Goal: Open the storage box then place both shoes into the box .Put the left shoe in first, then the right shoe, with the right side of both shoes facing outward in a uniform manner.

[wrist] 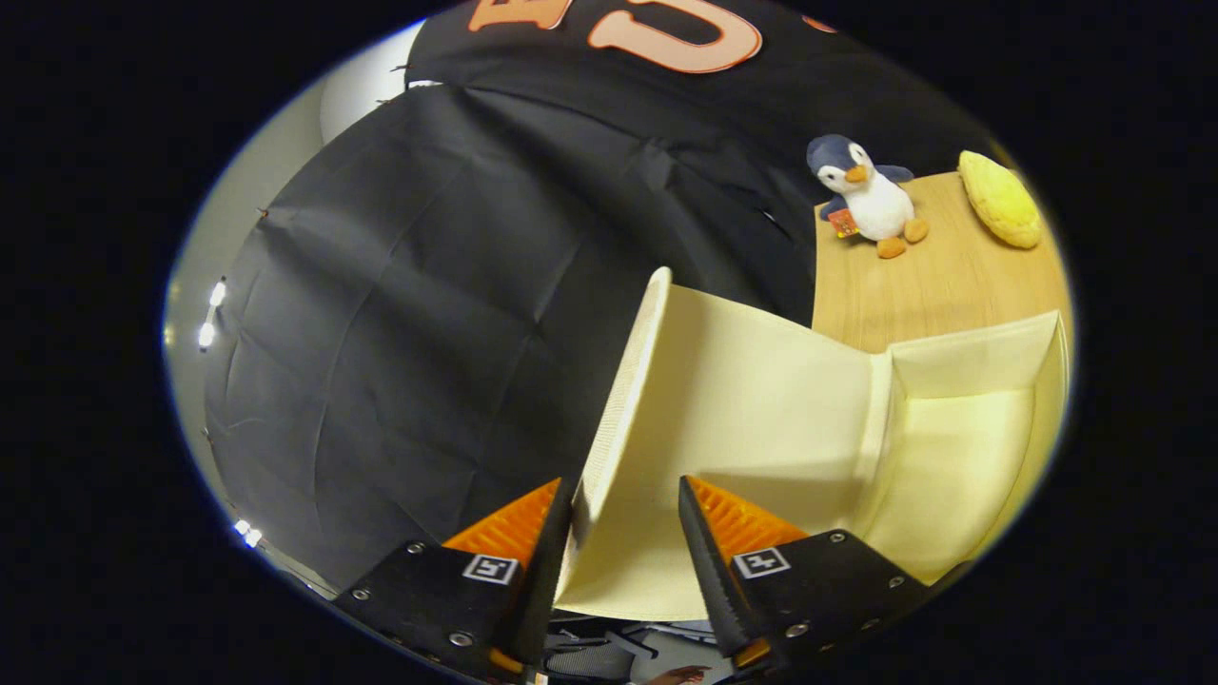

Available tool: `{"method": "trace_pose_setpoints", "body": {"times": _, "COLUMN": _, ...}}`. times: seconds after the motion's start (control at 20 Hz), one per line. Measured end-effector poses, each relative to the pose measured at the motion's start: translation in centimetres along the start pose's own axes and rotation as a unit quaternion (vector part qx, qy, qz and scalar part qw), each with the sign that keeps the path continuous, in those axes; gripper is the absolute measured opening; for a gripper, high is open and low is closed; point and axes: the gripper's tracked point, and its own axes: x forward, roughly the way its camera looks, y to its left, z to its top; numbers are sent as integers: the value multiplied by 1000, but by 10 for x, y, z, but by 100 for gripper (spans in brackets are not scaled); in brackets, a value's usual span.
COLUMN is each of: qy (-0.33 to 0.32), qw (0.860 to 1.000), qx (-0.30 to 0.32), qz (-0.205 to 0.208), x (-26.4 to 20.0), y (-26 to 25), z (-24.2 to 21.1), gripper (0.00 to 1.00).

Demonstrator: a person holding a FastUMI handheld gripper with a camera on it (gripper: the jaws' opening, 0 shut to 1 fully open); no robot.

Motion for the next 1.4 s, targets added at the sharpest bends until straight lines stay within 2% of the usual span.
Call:
{"method": "trace_pose_setpoints", "body": {"times": 0.1, "qy": -20, "qw": 1000, "qx": 19, "qz": 4, "x": -19, "y": -7, "z": 8, "gripper": 82}}
{"method": "trace_pose_setpoints", "body": {"times": 0.2, "qy": -39, "qw": 998, "qx": 45, "qz": 7, "x": -36, "y": -14, "z": 22, "gripper": 89}}
{"method": "trace_pose_setpoints", "body": {"times": 0.35, "qy": -83, "qw": 995, "qx": 45, "qz": -6, "x": -54, "y": -21, "z": 49, "gripper": 90}}
{"method": "trace_pose_setpoints", "body": {"times": 0.55, "qy": -87, "qw": 996, "qx": 30, "qz": 9, "x": -75, "y": -19, "z": 54, "gripper": 90}}
{"method": "trace_pose_setpoints", "body": {"times": 0.7, "qy": -98, "qw": 995, "qx": 8, "qz": -11, "x": -97, "y": -45, "z": 54, "gripper": 91}}
{"method": "trace_pose_setpoints", "body": {"times": 0.85, "qy": -101, "qw": 993, "qx": -6, "qz": -65, "x": -124, "y": -101, "z": 44, "gripper": 90}}
{"method": "trace_pose_setpoints", "body": {"times": 1.0, "qy": -109, "qw": 984, "qx": -14, "qz": -140, "x": -159, "y": -170, "z": 35, "gripper": 91}}
{"method": "trace_pose_setpoints", "body": {"times": 1.15, "qy": -116, "qw": 967, "qx": -25, "qz": -225, "x": -209, "y": -244, "z": 20, "gripper": 91}}
{"method": "trace_pose_setpoints", "body": {"times": 1.4, "qy": -101, "qw": 929, "qx": -36, "qz": -354, "x": -285, "y": -345, "z": -16, "gripper": 90}}
